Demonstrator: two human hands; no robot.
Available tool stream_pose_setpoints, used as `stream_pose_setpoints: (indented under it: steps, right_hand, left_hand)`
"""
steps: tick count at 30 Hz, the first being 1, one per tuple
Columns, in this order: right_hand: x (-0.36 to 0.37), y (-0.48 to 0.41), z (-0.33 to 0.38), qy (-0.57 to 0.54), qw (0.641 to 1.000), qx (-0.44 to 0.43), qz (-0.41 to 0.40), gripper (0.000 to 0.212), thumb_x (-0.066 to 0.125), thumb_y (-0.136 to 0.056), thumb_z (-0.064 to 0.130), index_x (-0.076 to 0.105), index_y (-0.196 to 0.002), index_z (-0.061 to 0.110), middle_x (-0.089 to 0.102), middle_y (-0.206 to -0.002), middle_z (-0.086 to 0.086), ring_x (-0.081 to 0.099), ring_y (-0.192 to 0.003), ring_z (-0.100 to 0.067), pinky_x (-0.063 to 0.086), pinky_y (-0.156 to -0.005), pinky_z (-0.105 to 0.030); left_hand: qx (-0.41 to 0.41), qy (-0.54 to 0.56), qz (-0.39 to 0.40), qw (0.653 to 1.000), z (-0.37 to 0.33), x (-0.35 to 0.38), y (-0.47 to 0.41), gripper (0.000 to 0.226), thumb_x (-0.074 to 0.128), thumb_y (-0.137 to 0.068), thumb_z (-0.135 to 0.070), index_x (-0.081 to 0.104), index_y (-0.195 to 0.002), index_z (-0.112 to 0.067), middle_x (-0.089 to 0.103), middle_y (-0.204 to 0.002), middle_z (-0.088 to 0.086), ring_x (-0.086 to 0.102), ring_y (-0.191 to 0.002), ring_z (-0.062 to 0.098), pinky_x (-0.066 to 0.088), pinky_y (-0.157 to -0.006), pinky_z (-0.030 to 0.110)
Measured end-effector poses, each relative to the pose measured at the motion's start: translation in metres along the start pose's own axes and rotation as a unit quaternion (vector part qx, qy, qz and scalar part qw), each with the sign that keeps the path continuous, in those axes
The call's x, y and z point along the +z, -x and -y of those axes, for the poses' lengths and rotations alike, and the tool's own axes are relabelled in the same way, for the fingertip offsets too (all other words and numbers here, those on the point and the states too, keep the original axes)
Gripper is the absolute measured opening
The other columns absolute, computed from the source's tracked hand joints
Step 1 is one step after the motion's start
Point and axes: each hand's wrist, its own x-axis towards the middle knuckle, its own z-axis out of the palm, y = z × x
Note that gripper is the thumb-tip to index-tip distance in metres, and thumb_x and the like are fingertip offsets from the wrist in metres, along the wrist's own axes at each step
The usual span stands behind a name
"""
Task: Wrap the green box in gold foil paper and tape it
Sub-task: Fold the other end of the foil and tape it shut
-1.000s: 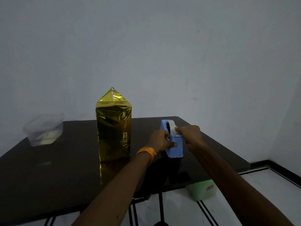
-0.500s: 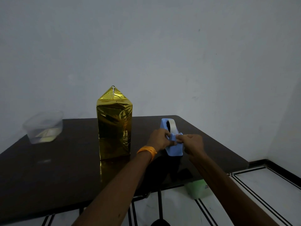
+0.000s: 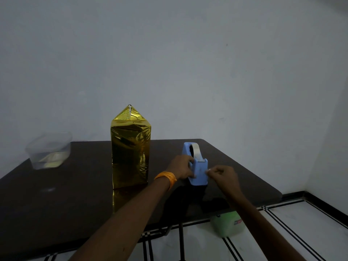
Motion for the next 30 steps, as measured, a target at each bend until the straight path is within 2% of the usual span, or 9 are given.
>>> stream_pose_setpoints:
  steps: [2,4,7,11,13,16,20,24,30]
  right_hand:
    - [-0.006,-0.004,0.012,-0.045,0.999,-0.025,-0.007,0.015,0.067,-0.092,0.020,0.070,-0.081,0.010,0.070,-0.078,-0.004,0.068,-0.078,-0.019,0.054,-0.067,-0.026]
    - [-0.008,-0.008,0.032,-0.076,0.996,-0.053,-0.009,0.012,0.065,-0.094,0.020,0.072,-0.086,0.015,0.072,-0.082,0.000,0.068,-0.082,-0.015,0.053,-0.071,-0.028]
    - [-0.003,-0.014,0.063,-0.134,0.985,-0.107,0.000,0.008,0.065,-0.094,0.020,0.073,-0.095,0.021,0.073,-0.090,0.005,0.068,-0.085,-0.010,0.056,-0.073,-0.030]
    - [0.022,-0.021,0.100,-0.193,0.973,-0.128,0.017,0.021,0.068,-0.092,0.017,0.069,-0.111,0.025,0.068,-0.109,0.004,0.069,-0.094,-0.010,0.059,-0.080,-0.032]
    - [0.037,-0.022,0.117,-0.194,0.970,-0.145,0.034,0.028,0.069,-0.091,0.018,0.067,-0.118,0.027,0.062,-0.118,0.004,0.069,-0.093,-0.009,0.059,-0.080,-0.029]
    - [0.056,-0.026,0.141,-0.187,0.959,-0.204,0.068,0.037,0.075,-0.087,0.018,0.064,-0.121,0.029,0.065,-0.119,0.001,0.068,-0.100,-0.013,0.059,-0.086,-0.036]
    - [0.074,-0.033,0.167,-0.152,0.939,-0.282,0.125,0.063,0.083,-0.077,0.014,0.056,-0.131,0.033,0.066,-0.115,0.004,0.062,-0.111,-0.010,0.051,-0.093,-0.031]
    - [0.092,-0.040,0.185,-0.109,0.917,-0.350,0.159,0.079,0.085,-0.074,0.010,0.047,-0.140,0.031,0.071,-0.109,0.007,0.062,-0.114,-0.005,0.046,-0.100,-0.028]
    - [0.107,-0.047,0.193,-0.104,0.918,-0.365,0.114,0.065,0.079,-0.082,0.015,0.050,-0.139,0.029,0.075,-0.093,0.008,0.067,-0.103,-0.005,0.052,-0.097,-0.036]
  left_hand:
    - [0.007,-0.018,-0.016,1.000,-0.002,-0.010,0.002,0.052,0.080,-0.077,-0.021,0.061,-0.125,-0.015,0.070,-0.111,0.010,0.066,-0.102,0.026,0.055,-0.088,0.038]
    - [0.032,-0.014,-0.090,0.995,-0.008,-0.028,0.007,0.039,0.069,-0.081,-0.011,0.064,-0.120,-0.013,0.071,-0.105,0.012,0.067,-0.097,0.028,0.056,-0.083,0.039]
    - [0.096,-0.002,-0.196,0.976,-0.023,-0.069,0.016,0.036,0.062,-0.079,0.000,0.068,-0.113,-0.012,0.072,-0.098,0.008,0.068,-0.089,0.025,0.054,-0.077,0.034]
    - [0.162,0.036,-0.273,0.948,-0.043,-0.129,0.031,0.031,0.061,-0.080,-0.003,0.069,-0.106,-0.017,0.069,-0.085,-0.004,0.068,-0.071,0.014,0.058,-0.072,0.033]
    - [0.167,0.063,-0.295,0.939,-0.049,-0.159,0.040,0.025,0.060,-0.084,-0.004,0.070,-0.103,-0.017,0.069,-0.084,-0.003,0.069,-0.071,0.014,0.060,-0.072,0.035]
    - [0.165,0.103,-0.317,0.928,-0.048,-0.201,0.056,0.018,0.061,-0.089,-0.008,0.071,-0.102,-0.013,0.072,-0.086,0.004,0.071,-0.074,0.016,0.061,-0.072,0.038]
    - [0.131,0.153,-0.319,0.926,-0.022,-0.241,0.082,0.019,0.057,-0.092,-0.010,0.071,-0.105,-0.012,0.072,-0.091,0.008,0.071,-0.084,0.016,0.061,-0.075,0.034]
    - [0.087,0.110,-0.221,0.965,0.020,-0.255,0.102,0.031,0.061,-0.084,-0.009,0.068,-0.112,-0.020,0.072,-0.097,0.003,0.068,-0.095,0.017,0.059,-0.083,0.035]
    - [0.044,0.036,-0.138,0.989,0.058,-0.243,0.111,0.060,0.077,-0.072,-0.010,0.057,-0.125,-0.029,0.066,-0.114,-0.003,0.060,-0.111,0.014,0.055,-0.086,0.030]
